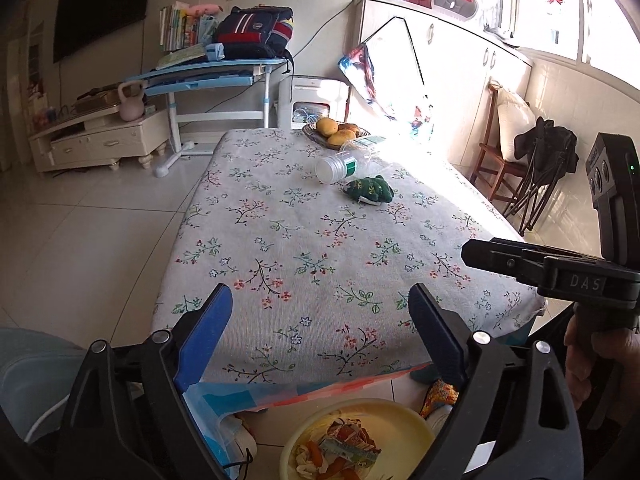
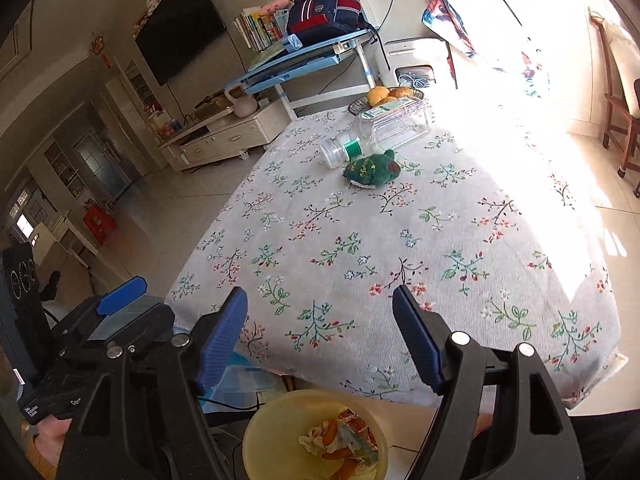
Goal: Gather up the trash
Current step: 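Move both tools back over the table toward the plush toy and bottle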
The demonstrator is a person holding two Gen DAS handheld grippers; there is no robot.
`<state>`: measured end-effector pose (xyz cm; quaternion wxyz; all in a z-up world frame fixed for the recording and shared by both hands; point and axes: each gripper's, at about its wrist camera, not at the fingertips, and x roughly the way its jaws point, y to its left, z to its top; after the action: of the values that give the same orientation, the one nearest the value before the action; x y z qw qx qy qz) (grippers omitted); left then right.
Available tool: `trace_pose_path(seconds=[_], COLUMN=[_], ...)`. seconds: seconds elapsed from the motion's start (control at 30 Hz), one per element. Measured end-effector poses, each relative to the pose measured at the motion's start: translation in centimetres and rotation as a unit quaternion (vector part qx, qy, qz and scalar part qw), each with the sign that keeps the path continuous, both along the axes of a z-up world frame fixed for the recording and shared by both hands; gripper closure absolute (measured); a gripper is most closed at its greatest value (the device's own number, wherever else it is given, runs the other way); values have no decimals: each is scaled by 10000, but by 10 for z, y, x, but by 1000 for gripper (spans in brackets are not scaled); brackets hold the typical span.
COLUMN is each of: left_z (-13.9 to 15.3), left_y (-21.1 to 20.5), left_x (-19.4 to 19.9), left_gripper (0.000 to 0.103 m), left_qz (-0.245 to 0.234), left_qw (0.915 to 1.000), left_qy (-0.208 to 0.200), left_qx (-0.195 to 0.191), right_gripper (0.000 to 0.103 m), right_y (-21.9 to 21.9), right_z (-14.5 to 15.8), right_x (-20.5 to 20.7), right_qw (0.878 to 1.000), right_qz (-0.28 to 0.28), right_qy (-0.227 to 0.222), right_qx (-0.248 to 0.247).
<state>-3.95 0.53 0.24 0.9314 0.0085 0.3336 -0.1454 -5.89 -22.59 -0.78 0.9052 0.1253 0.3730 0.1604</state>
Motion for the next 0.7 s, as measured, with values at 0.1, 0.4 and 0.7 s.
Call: trace_pose_path(seconds=[0.1,0.4,0.7], left_z=[10,26,21], left_y=[-4,-15,-26], left_x=[22,93,158], left_gripper=[16,14,14], left_qz=[-107,-350,-402], left_qw=[9998,9984,9987], left_qy=[-104,-278,-143], left_qx=[117,332,264], right_gripper=[31,31,42], right_y=[2,4,9], right_z=[3,-13,-34], right_x=[32,120,176], right_qw=[9998,9984,9959], right_qz=[48,38,236], right_qy=[-74,26,350], right_qx=[-193,-570,-795])
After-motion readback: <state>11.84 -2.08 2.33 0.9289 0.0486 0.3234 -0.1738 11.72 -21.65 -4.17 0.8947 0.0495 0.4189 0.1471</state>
